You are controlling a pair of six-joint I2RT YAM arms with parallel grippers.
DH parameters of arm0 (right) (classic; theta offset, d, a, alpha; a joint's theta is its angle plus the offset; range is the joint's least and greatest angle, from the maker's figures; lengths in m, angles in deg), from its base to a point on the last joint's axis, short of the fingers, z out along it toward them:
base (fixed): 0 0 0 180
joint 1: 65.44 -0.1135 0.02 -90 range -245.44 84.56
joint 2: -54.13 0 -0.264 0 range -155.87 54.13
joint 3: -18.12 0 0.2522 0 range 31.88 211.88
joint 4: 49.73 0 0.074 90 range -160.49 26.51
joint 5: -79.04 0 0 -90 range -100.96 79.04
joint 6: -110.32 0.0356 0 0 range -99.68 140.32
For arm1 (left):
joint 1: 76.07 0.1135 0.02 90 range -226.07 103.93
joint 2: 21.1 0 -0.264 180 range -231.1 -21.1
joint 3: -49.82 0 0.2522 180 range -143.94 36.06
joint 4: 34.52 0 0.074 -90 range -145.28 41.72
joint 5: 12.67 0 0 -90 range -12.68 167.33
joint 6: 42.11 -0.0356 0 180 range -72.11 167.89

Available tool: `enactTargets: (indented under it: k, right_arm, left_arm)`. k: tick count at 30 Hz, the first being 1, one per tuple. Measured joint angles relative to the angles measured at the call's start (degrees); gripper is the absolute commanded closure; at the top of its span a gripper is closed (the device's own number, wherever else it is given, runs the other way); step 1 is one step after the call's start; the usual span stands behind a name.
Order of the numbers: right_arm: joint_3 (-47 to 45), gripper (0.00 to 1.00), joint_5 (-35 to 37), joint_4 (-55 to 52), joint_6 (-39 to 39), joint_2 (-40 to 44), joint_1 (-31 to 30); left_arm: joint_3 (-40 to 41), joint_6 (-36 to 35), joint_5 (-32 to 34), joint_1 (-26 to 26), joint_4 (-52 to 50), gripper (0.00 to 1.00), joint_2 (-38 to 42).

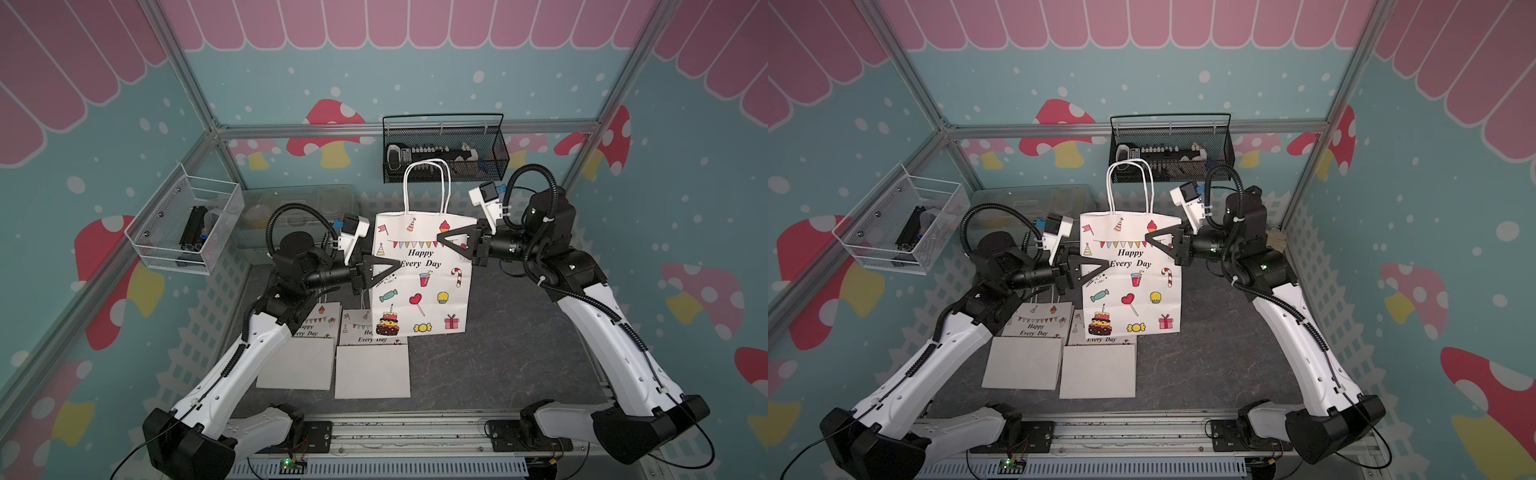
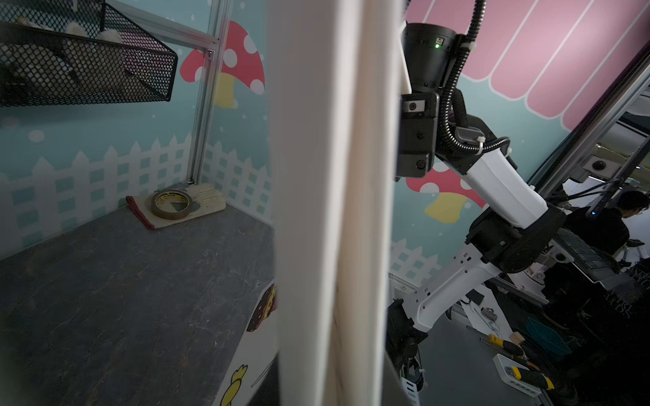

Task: Put away the paper bag
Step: Press the paper bag.

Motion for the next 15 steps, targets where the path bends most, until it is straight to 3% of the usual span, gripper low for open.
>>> enactTargets:
  k: [3, 9, 15]
  right_arm:
    - [-0.5, 0.86, 0.5, 0.8, 0.3, 0.8, -0.1]
    - [-1.7, 0.70, 1.2, 4.5, 1.4, 1.9, -0.1]
    - [-6.7, 0.30, 0.0, 8.5, 2.9, 4.8, 0.9]
  left_arm:
    - [0.0, 0.5, 0.1, 0.0, 0.4, 1.00, 0.0]
    - [0.0, 1.7, 0.1, -0.3, 1.0, 1.00, 0.0]
    - [0.9, 8.7, -0.2, 1.9, 8.5, 1.00, 0.0]
